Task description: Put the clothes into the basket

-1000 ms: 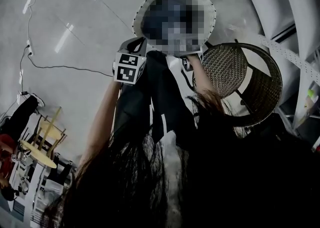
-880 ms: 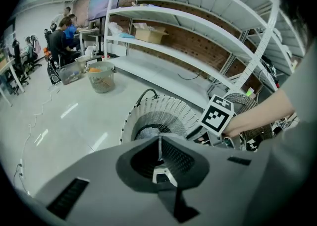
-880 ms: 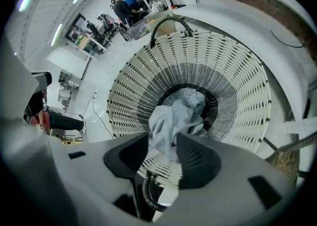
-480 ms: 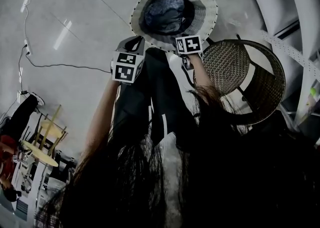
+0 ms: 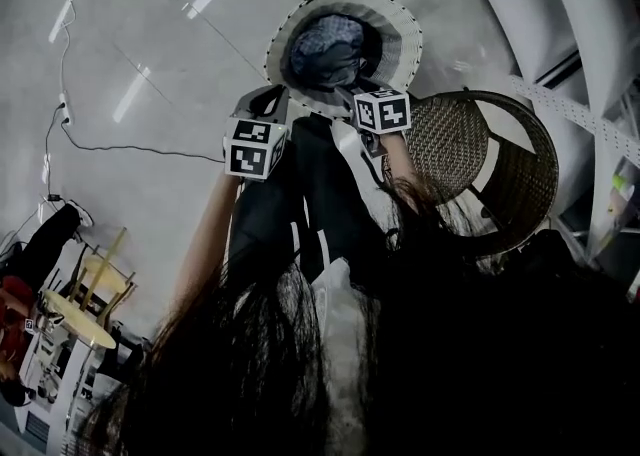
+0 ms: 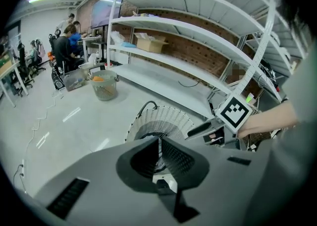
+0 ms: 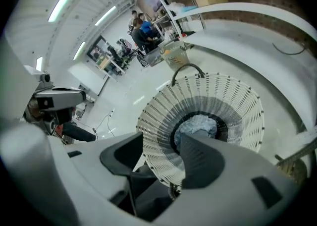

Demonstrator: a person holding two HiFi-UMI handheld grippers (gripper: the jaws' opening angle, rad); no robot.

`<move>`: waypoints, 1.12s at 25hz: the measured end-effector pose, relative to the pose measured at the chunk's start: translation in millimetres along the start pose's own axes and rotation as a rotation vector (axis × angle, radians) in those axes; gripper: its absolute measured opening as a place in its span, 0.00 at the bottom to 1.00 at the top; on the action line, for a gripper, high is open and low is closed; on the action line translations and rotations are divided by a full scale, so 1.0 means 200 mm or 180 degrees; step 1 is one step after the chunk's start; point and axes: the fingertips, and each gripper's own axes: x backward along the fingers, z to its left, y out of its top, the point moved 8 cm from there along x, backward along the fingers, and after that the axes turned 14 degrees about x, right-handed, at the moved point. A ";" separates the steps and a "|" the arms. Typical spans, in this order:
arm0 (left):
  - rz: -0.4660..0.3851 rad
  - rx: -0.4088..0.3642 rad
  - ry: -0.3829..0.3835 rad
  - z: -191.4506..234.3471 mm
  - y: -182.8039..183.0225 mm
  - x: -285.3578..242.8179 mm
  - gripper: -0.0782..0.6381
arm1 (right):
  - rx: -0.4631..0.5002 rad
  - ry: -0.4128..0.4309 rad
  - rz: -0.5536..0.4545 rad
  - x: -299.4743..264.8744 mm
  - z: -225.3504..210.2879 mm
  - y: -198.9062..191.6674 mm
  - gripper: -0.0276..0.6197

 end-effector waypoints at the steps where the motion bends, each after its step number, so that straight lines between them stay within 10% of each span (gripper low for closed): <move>1: -0.0040 0.0002 0.0004 -0.01 0.02 0.03 0.15 | 0.0010 -0.0001 -0.0061 0.04 0.01 0.03 0.41; 28: -0.0731 -0.0055 -0.0196 -0.24 0.12 0.77 0.15 | -0.0161 0.0094 -0.1388 0.83 0.67 0.34 0.34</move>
